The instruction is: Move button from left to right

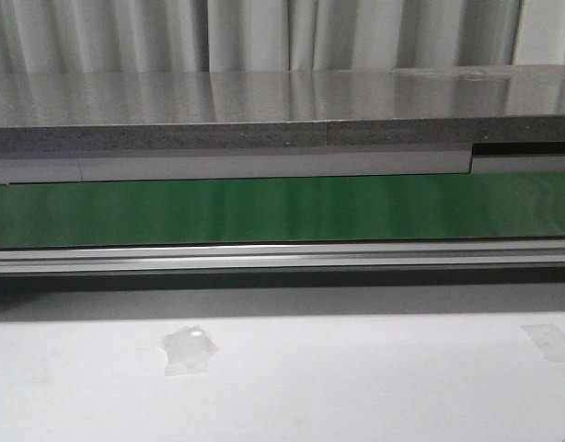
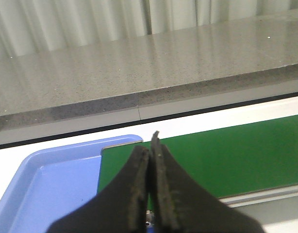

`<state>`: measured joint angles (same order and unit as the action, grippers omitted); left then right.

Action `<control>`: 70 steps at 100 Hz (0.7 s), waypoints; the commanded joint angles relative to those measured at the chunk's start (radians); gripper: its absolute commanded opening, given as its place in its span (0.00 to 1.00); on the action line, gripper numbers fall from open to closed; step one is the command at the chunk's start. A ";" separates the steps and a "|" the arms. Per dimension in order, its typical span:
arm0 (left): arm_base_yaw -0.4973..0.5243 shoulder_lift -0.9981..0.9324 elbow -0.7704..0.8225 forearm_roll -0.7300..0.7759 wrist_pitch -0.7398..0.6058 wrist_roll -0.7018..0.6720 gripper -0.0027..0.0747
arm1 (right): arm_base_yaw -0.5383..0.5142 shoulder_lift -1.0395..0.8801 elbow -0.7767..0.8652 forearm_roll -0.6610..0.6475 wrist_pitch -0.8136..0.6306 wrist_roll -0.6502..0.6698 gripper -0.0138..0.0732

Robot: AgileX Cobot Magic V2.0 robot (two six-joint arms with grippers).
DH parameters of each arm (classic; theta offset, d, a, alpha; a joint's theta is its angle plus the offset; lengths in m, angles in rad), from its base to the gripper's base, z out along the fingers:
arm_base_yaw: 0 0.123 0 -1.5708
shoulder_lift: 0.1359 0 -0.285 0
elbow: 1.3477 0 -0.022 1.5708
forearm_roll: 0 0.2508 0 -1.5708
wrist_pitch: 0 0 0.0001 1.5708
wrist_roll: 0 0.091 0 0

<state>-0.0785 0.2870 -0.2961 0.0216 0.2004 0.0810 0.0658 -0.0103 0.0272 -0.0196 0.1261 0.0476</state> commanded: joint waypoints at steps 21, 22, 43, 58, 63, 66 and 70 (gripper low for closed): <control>-0.004 -0.179 0.123 0.088 -0.083 -0.108 0.01 | -0.001 -0.018 -0.015 -0.006 -0.091 -0.003 0.08; -0.004 -0.184 0.127 0.088 -0.083 -0.108 0.01 | -0.001 -0.018 -0.015 -0.006 -0.091 -0.003 0.08; 0.046 -0.308 0.235 0.086 -0.092 -0.139 0.01 | -0.001 -0.018 -0.015 -0.006 -0.091 -0.003 0.08; 0.082 -0.326 0.279 0.078 -0.125 -0.141 0.01 | -0.001 -0.018 -0.015 -0.006 -0.091 -0.003 0.08; 0.085 -0.326 0.289 0.076 -0.139 -0.141 0.01 | -0.001 -0.018 -0.015 -0.006 -0.091 -0.003 0.08; 0.085 -0.326 0.298 0.076 -0.155 -0.141 0.01 | -0.001 -0.018 -0.015 -0.006 -0.091 -0.003 0.08; 0.085 -0.326 0.309 0.076 -0.174 -0.141 0.01 | -0.001 -0.018 -0.015 -0.006 -0.091 -0.003 0.08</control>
<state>0.0032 -0.0043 -0.0028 0.1063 0.1577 -0.0469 0.0658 -0.0103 0.0272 -0.0196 0.1253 0.0476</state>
